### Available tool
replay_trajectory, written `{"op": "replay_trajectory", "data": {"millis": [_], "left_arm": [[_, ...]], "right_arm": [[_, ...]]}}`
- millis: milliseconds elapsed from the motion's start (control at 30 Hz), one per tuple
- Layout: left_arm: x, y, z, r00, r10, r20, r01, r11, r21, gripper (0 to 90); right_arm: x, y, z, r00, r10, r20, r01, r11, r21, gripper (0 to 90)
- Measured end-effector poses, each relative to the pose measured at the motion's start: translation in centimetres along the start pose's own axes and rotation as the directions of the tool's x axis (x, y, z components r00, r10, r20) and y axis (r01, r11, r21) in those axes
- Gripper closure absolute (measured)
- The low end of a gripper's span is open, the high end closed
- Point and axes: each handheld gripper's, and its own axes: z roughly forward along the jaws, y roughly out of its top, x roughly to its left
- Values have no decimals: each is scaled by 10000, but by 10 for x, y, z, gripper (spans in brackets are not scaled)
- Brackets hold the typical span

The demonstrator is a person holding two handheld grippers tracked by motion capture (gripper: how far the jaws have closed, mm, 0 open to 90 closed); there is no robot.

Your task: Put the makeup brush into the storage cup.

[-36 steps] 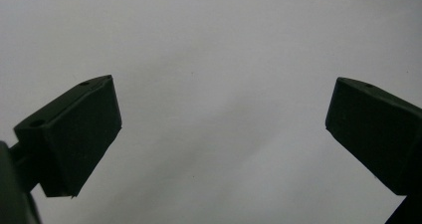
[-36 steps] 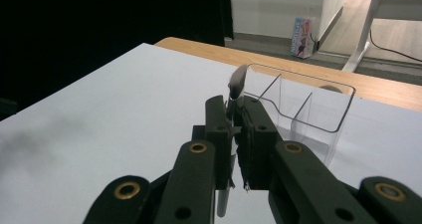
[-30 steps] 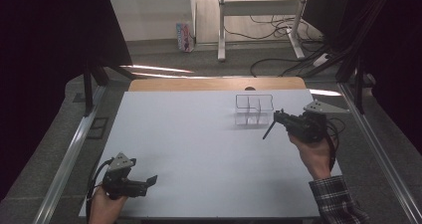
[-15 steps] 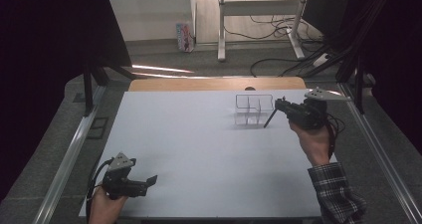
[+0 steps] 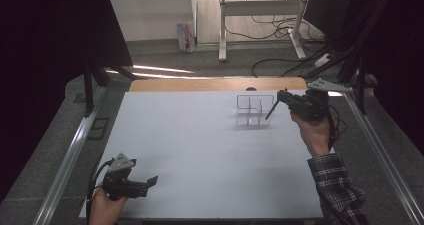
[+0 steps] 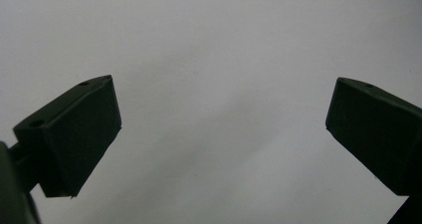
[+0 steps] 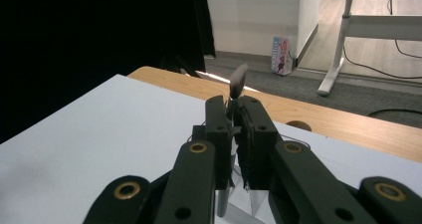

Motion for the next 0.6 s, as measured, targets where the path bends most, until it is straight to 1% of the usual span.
{"op": "replay_trajectory", "data": {"millis": [200, 600], "left_arm": [[0, 0, 0, 10000, -4, -3, 4, 10000, -19, 16], [0, 0, 0, 10000, 19, -5, -19, 10000, -45, 16]], "right_arm": [[-2, 5, 6, 10000, 39, 55, -39, 10000, -81, 836], [-4, 17, 25, 9996, -135, 254, 139, 9998, -163, 837]]}}
